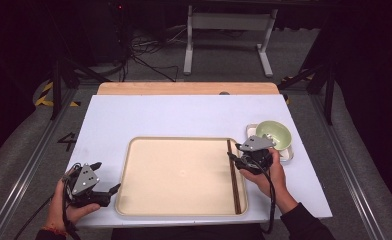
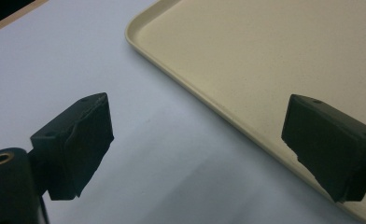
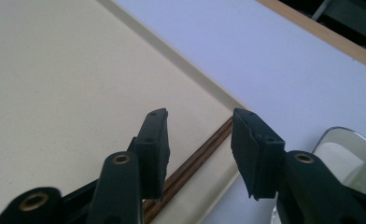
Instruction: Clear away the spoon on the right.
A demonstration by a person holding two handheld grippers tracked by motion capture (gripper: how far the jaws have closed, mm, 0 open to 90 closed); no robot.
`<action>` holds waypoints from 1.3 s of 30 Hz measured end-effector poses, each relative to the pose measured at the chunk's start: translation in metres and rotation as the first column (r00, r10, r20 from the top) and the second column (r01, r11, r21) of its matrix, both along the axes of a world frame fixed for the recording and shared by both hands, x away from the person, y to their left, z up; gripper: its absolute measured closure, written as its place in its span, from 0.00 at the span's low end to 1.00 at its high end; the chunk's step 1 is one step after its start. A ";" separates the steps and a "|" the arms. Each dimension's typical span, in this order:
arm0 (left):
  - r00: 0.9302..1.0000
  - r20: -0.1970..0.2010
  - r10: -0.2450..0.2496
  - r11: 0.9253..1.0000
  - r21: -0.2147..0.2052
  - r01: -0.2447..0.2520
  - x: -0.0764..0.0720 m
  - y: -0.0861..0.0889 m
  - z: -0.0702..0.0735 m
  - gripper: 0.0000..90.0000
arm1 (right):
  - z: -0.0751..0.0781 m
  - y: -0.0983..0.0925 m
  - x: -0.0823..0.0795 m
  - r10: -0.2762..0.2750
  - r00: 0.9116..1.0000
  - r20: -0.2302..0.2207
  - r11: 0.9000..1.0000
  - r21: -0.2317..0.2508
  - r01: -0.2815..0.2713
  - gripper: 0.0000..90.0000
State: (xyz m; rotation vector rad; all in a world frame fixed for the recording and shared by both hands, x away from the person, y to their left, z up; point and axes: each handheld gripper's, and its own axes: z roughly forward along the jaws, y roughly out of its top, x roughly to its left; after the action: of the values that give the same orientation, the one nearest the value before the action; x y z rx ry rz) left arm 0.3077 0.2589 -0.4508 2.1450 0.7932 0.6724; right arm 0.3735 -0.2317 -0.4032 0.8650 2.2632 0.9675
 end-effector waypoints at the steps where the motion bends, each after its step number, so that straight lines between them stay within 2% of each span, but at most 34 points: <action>1: 1.000 0.000 -0.002 1.000 -0.001 0.002 0.000 0.000 0.000 0.11 | 0.002 -0.001 -0.001 -0.004 1.000 0.009 1.000 0.001 0.004 0.61; 4: 1.000 0.000 -0.001 1.000 -0.001 0.001 0.000 0.000 0.000 0.11 | 0.013 -0.009 -0.006 -0.021 0.999 0.041 0.999 0.025 0.020 0.59; 12: 1.000 -0.001 -0.002 1.000 -0.003 0.002 0.000 0.000 0.000 0.11 | 0.032 -0.028 -0.013 -0.057 0.995 0.078 0.997 0.059 0.052 0.51; 17: 1.000 -0.007 -0.008 1.000 0.007 0.008 0.000 -0.001 -0.001 0.11 | 0.038 -0.040 -0.016 -0.046 0.997 0.055 0.999 0.014 0.046 0.41; 19: 1.000 -0.006 -0.006 1.000 0.005 0.006 0.000 -0.001 -0.001 0.11 | 0.038 -0.044 -0.017 -0.077 0.995 0.068 0.997 0.003 0.077 0.36; 21: 1.000 -0.007 -0.004 1.000 0.001 0.004 0.000 -0.001 -0.001 0.11 | 0.037 -0.050 -0.017 -0.109 0.992 0.057 0.994 0.000 0.109 0.30; 25: 1.000 -0.008 -0.014 1.000 0.006 0.015 0.001 -0.001 -0.001 0.11 | 0.038 -0.062 -0.016 -0.157 0.986 0.053 0.988 0.001 0.157 0.25; 27: 1.000 -0.010 -0.015 1.000 0.006 0.015 0.001 -0.001 -0.001 0.11 | 0.037 -0.067 -0.016 -0.182 0.982 0.049 0.983 0.003 0.182 0.25; 31: 1.000 -0.011 -0.012 1.000 0.004 0.012 0.001 -0.002 -0.002 0.11 | 0.031 -0.081 -0.013 -0.238 0.971 0.005 0.971 -0.001 0.238 0.26; 35: 1.000 -0.012 -0.012 1.000 0.007 0.012 0.001 -0.002 -0.002 0.11 | 0.024 -0.095 -0.008 -0.263 0.965 -0.017 0.965 -0.011 0.262 0.37; 37: 1.000 -0.013 -0.013 1.000 0.007 0.013 0.001 -0.002 -0.002 0.11 | 0.021 -0.102 -0.007 -0.273 0.962 -0.028 0.962 -0.009 0.273 0.46; 39: 1.000 -0.014 -0.013 1.000 0.005 0.013 0.001 -0.003 -0.002 0.11 | 0.020 -0.105 -0.006 -0.277 0.960 -0.031 0.961 -0.007 0.277 0.49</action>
State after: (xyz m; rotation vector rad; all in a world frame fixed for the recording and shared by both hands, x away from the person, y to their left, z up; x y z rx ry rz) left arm 0.3088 0.2563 -0.4529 2.1600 0.7858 0.6538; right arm 0.3672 -0.3363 -0.3832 1.1670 2.0956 0.8270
